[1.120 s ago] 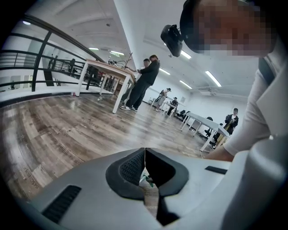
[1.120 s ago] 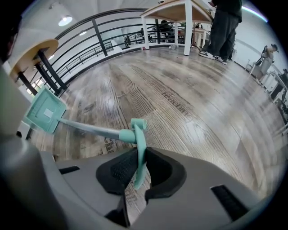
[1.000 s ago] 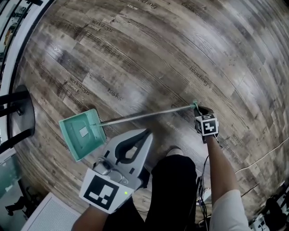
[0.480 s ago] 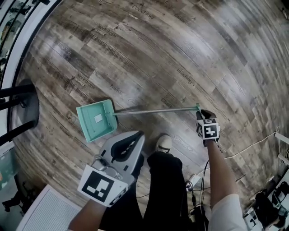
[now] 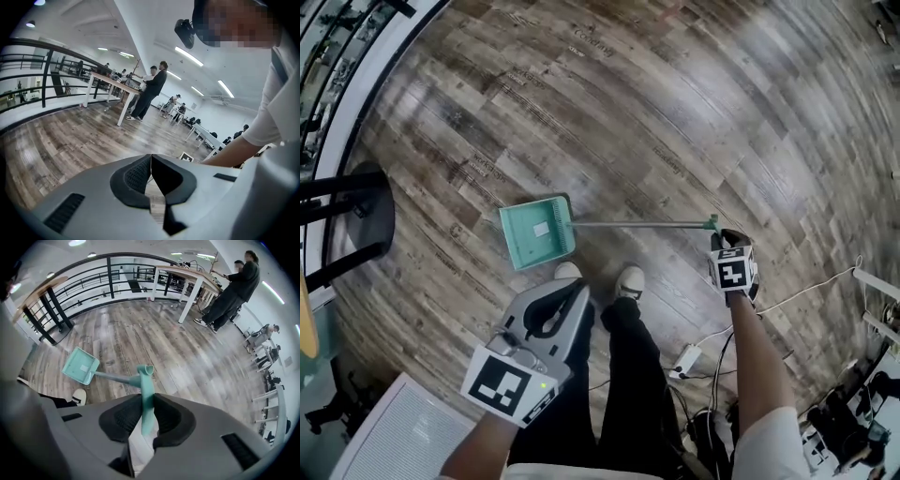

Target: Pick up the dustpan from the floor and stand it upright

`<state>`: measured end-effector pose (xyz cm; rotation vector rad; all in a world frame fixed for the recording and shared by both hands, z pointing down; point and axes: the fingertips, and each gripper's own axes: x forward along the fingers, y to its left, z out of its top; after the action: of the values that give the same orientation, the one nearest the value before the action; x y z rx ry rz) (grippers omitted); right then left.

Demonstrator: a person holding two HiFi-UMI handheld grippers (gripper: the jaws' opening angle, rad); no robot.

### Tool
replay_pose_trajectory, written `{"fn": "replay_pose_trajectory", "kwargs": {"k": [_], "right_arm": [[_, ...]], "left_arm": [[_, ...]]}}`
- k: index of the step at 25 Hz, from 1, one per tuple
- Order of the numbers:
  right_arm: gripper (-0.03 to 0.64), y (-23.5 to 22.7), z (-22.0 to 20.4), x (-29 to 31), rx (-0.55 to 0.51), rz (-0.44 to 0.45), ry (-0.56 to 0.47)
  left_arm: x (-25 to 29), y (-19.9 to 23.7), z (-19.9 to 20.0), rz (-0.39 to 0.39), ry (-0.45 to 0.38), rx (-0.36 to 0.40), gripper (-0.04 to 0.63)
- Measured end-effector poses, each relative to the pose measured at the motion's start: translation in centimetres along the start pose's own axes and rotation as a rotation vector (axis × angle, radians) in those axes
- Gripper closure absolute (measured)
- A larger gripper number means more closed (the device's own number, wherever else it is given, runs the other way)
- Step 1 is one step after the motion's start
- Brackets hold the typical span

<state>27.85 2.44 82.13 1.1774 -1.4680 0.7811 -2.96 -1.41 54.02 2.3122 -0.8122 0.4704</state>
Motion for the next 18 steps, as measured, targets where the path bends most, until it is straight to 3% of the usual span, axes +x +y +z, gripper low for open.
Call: {"fn": "replay_pose_trajectory", "kwargs": {"k": [8, 13, 18], "right_arm": [[0.523, 0.9, 1.9, -6.5, -0.046, 0.044, -0.033], [0.517, 3.2, 2.5, -10.1, -0.067, 0.119, -0.029], [0.512, 6.6, 3.7, -12.5, -0.098, 0.141, -0.047]], "left_arm": [[-2.6, -3.5, 2.3, 0.001, 0.012, 0.014, 0.571], [-3.9, -4.9, 3.0, -0.004, 0.006, 0.026, 0.571], [-5.4, -5.2, 2.5, -0.003, 0.025, 0.027, 0.571]]}}
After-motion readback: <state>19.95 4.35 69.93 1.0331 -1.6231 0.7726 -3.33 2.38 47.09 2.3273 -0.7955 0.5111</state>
